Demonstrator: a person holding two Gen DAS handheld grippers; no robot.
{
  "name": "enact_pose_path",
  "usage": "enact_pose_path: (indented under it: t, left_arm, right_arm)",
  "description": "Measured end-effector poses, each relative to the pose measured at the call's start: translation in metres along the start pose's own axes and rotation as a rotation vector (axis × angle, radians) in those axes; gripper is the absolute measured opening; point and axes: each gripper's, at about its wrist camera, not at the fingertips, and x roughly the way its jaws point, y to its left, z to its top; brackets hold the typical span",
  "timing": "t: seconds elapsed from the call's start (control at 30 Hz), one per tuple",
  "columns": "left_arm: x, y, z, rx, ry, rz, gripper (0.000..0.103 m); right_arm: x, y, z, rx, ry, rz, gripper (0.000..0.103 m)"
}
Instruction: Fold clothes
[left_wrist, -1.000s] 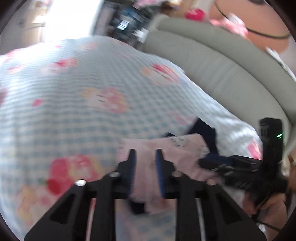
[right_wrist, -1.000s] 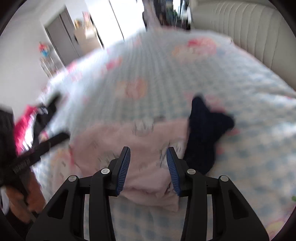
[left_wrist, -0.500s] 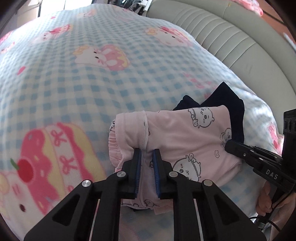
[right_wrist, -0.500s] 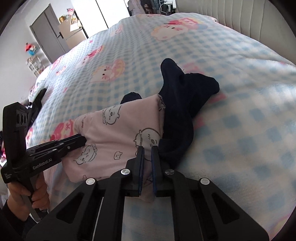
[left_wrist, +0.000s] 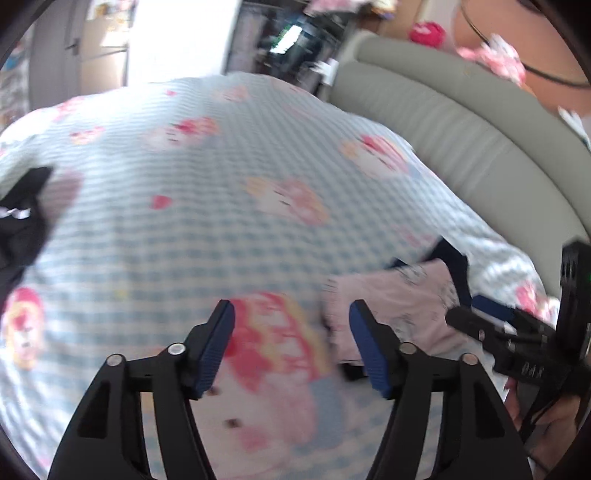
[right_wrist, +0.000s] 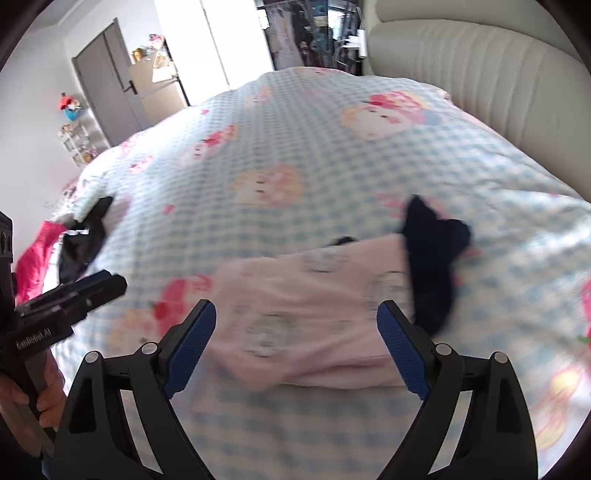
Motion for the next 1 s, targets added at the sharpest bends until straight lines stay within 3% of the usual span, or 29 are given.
enact_pose_path:
  t: [0.23, 0.33, 0.57, 0.7, 1.0]
  left_arm:
    - [-0.081, 0.070, -0.005, -0.037, -0.075, 0.108, 0.080]
    - [-0.113, 0.098, -0.015, -0.055, -0.100, 0.146, 0.081]
    - [-0.166, 0.150, -0.054, -0.114, -0.100, 0.231, 0.082]
    - [-0.195, 0.159, -0.089, -0.141, -0.086, 0.230, 0.082]
    - [-0.239, 0.120, -0.174, -0.075, -0.102, 0.288, 0.084]
  right_arm:
    - [-0.004, 0.085, -0.012, -0.026, 0.015, 0.083, 0.094]
    - [-0.017, 0.123, -0.020, -0.057, 0.005, 0.091, 0.102]
    - [-0.037, 0.197, -0.058, -0.112, 0.018, 0.124, 0.102]
    - [-0.060, 0.221, -0.094, -0.130, 0.014, 0.135, 0.102]
    - [-0.117, 0.262, -0.175, -0.177, 0.003, 0.162, 0.102]
